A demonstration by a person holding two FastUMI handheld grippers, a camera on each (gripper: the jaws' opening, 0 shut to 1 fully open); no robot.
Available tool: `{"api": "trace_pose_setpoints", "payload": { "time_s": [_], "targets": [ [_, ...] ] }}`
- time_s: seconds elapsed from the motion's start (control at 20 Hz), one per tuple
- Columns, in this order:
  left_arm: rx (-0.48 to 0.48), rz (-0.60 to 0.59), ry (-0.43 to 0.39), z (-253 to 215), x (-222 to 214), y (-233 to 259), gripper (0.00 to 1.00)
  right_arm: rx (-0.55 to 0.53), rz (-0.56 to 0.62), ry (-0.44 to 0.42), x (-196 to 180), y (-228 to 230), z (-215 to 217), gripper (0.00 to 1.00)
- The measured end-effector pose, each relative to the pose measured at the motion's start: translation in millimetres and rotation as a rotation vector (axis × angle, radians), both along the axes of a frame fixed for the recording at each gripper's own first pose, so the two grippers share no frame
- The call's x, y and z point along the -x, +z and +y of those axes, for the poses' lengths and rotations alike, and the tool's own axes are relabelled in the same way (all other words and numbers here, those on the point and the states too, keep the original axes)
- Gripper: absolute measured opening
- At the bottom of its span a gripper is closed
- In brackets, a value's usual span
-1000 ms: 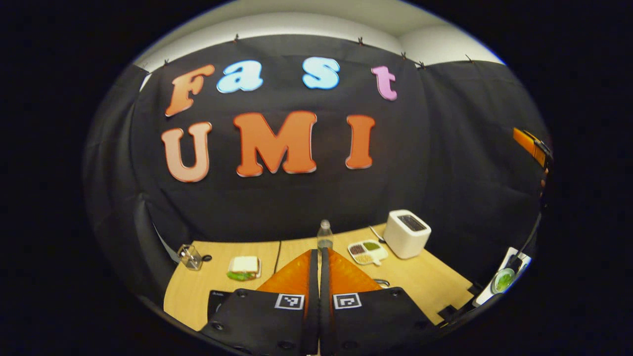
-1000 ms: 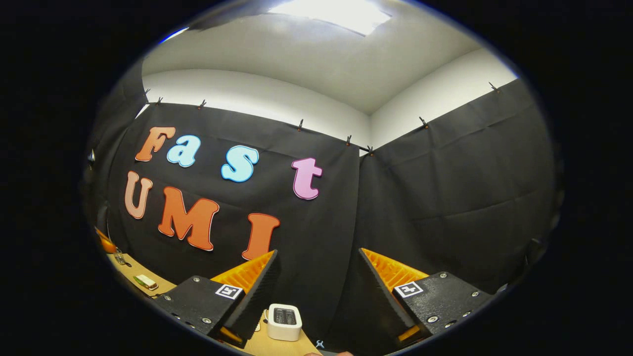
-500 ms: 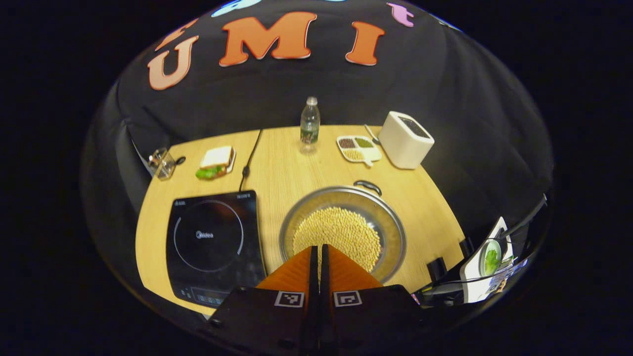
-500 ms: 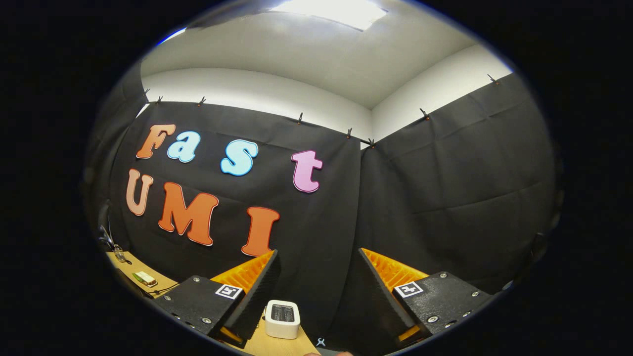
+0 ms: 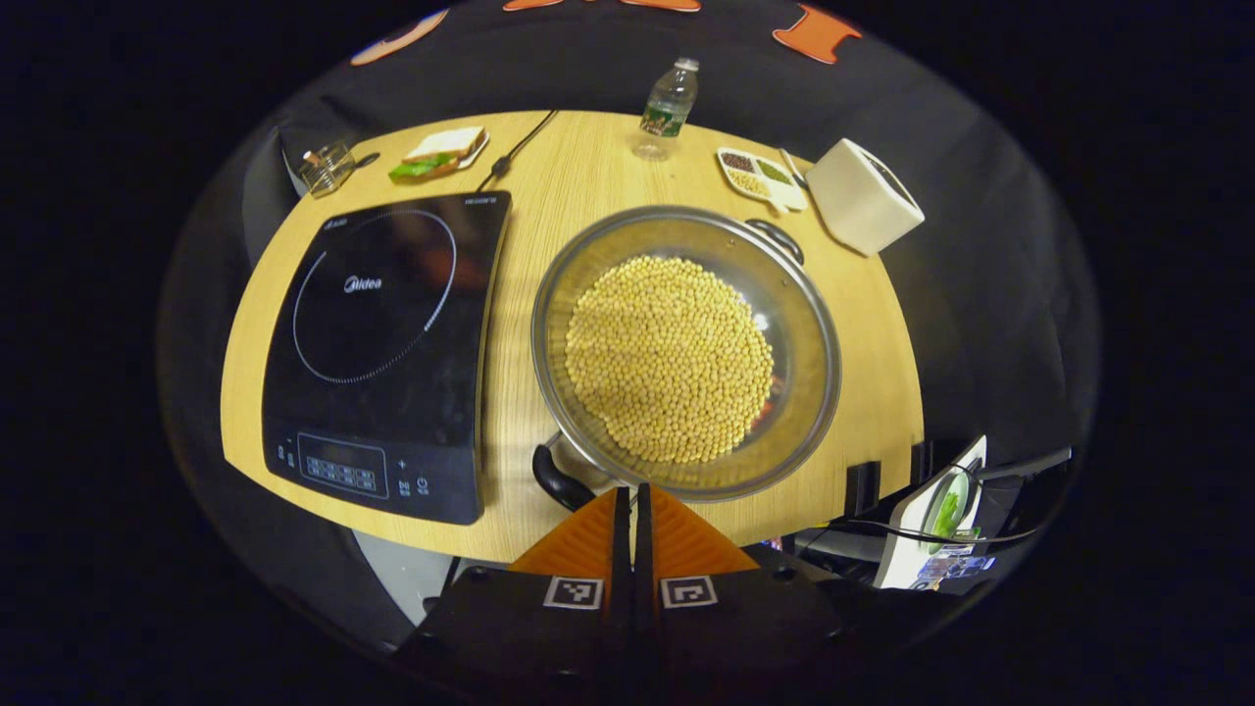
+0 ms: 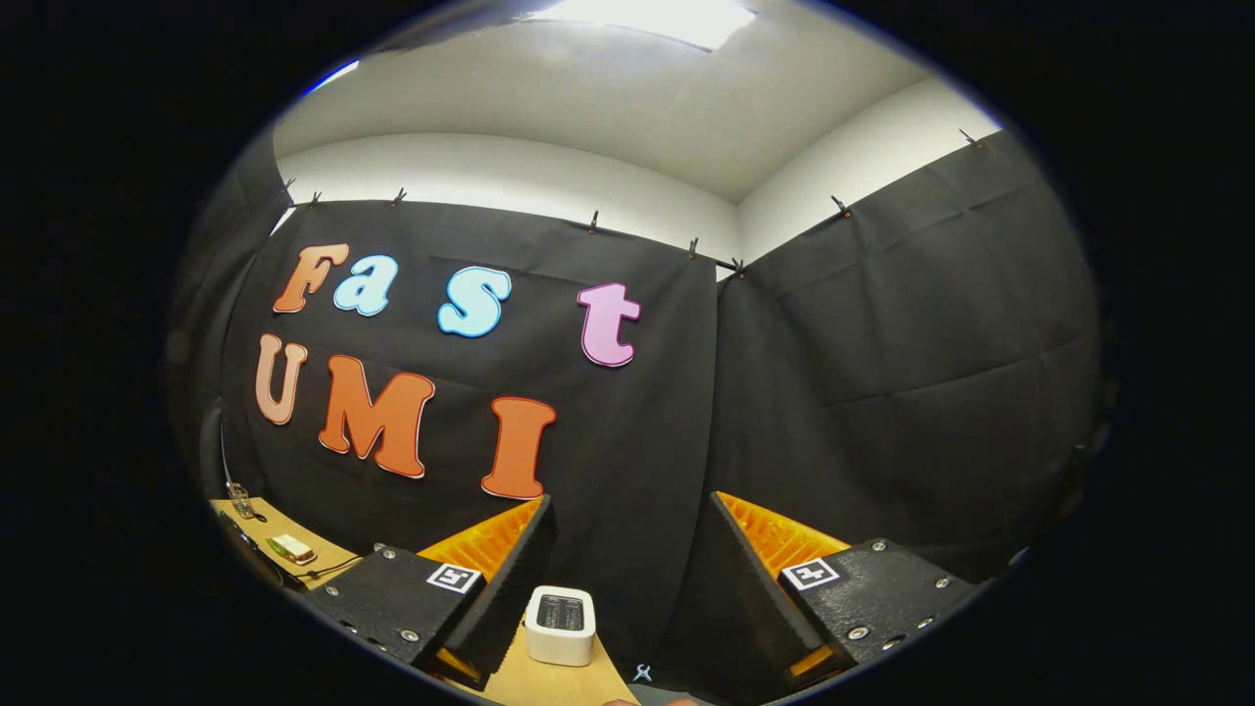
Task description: First push the handle of the pot to place it horizontally, then grasp the pot with both hands and set it on the induction cooktop.
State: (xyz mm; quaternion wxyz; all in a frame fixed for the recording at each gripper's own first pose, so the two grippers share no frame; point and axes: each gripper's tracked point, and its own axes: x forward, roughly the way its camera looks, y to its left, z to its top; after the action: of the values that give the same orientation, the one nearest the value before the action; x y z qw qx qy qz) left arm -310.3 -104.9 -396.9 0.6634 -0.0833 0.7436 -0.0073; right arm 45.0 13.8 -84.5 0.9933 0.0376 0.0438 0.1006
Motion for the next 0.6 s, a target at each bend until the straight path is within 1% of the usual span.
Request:
{"api": "trace_pose_setpoints", "payload": {
  "time_s": [0.3, 0.35, 0.45, 0.5, 0.6],
  "targets": [
    [0.046, 0.145, 0.119, -12.9, 35.6, -25.7, 0.08, 0.006, 0.010, -0.016, 1.9, -2.8, -15.3, 0.96],
    [0.055, 0.168, 0.145, -13.5, 38.4, -29.7, 0.08, 0.007, 0.013, -0.023, 1.9, -2.6, -18.7, 0.96],
    [0.094, 0.224, 0.221, -20.9, 42.4, -35.3, 0.08, 0.011, 0.017, -0.039, 3.9, -2.9, -25.8, 0.96],
    [0.094, 0.239, 0.236, -19.8, 44.8, -39.2, 0.08, 0.015, 0.018, -0.050, 4.5, -1.8, -29.6, 0.96],
    [0.070, 0.250, 0.228, -12.4, 43.7, -46.5, 0.08, 0.016, 0.020, -0.077, 7.0, -0.6, -38.6, 0.96]
  ]
}}
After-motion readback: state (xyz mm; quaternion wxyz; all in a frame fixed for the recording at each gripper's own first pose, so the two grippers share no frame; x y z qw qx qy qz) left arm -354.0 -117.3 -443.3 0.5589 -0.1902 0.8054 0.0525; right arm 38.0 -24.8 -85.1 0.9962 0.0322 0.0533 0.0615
